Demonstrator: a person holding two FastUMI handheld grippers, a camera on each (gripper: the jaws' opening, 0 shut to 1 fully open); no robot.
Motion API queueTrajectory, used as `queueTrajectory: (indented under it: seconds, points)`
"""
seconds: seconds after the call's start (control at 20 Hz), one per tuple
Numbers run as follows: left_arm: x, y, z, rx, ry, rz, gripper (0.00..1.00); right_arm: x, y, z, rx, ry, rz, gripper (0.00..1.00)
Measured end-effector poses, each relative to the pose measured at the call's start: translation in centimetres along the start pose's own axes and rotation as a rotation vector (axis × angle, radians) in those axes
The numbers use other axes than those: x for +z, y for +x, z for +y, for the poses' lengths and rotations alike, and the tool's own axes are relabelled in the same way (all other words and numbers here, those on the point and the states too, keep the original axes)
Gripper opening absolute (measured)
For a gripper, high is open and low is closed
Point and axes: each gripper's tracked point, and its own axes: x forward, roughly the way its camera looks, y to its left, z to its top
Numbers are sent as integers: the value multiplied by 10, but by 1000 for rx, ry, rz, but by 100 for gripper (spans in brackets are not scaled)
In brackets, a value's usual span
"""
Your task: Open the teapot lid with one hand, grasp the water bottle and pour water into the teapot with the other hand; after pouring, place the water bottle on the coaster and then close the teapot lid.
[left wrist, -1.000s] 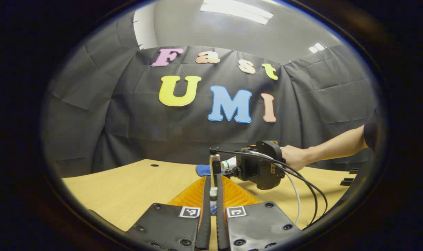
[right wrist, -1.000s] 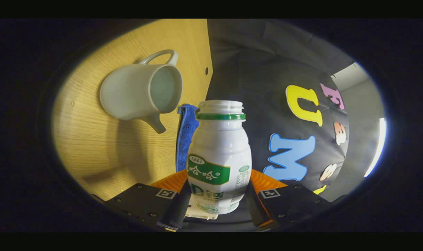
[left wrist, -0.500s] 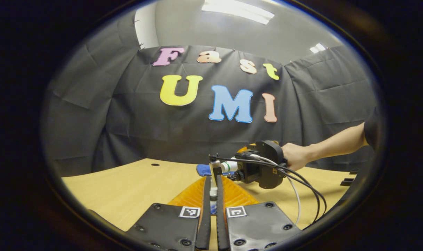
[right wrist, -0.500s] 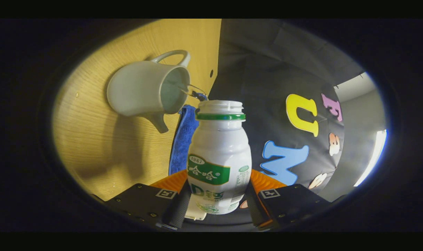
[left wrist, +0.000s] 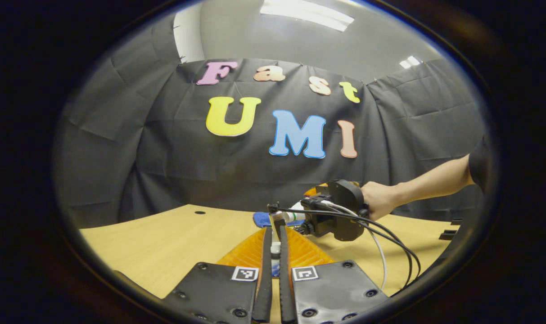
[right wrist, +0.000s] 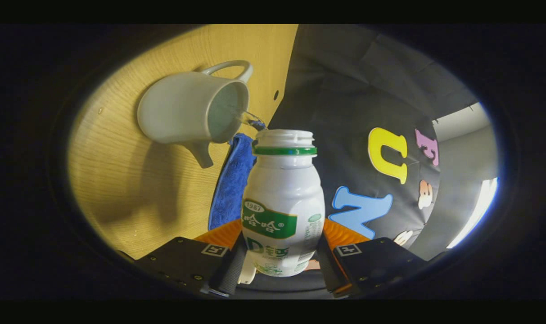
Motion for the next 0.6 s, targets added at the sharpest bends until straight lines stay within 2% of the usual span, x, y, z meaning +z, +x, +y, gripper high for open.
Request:
queueTrajectory:
  seconds: [0.55, 0.6]
  points:
    - [2, -1, 1, 7, 15, -1, 13, -2, 2, -15, -33, -94, -4, 71]
    - [2, -2, 1, 6, 16, -1, 17, -3, 3, -16, -37, -103, -3, 71]
